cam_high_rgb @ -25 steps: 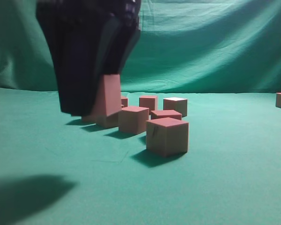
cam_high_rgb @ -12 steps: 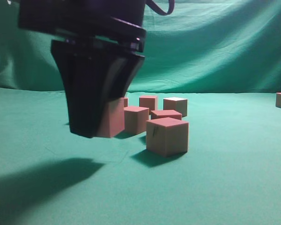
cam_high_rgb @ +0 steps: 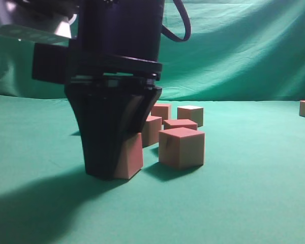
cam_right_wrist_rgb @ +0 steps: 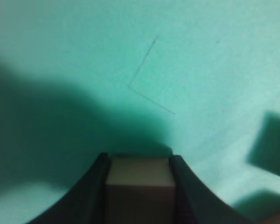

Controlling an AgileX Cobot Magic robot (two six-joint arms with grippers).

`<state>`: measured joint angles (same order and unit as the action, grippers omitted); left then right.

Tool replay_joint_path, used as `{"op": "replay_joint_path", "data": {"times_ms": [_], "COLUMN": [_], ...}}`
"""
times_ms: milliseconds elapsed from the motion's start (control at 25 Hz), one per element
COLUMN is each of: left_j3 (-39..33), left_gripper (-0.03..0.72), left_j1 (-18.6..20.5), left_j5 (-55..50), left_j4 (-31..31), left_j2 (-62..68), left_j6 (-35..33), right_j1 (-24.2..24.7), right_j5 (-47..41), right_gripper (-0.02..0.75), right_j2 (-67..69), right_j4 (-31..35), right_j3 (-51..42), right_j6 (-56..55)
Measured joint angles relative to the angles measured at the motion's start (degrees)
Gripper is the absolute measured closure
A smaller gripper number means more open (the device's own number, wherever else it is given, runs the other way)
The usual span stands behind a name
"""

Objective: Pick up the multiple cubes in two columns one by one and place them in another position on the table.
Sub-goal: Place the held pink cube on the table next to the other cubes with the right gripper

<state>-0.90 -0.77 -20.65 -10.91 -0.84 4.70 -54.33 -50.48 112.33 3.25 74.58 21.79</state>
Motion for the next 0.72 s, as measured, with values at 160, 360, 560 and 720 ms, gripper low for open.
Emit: {"op": "replay_joint_path", "data": {"times_ms": [160,360,560,720], "left_j3": [0.0,0.0,0.0,0.0], "left_gripper": [0.688,0.688,0.688,0.688], "left_j1": [0.0,0.0,0.0,0.0], "left_j5": [0.0,0.0,0.0,0.0], "left_j4": [0.0,0.0,0.0,0.0], "left_j2": [0.0,0.0,0.0,0.0], "left_j6": [0.0,0.0,0.0,0.0], "right_j1": [0.12,0.12,0.12,0.12], "right_j5": [0.1,0.22,0.22,-0.11], "right_gripper": [0.476,0.476,0.243,0.09], "right_j2": [0.0,0.0,-1.18,-4.67], "right_j4": [0.13,0.35,0.35,0.35], "right_j3": [0.0,0.0,0.0,0.0], "right_j6": [0.0,1.33,1.57,1.68]}}
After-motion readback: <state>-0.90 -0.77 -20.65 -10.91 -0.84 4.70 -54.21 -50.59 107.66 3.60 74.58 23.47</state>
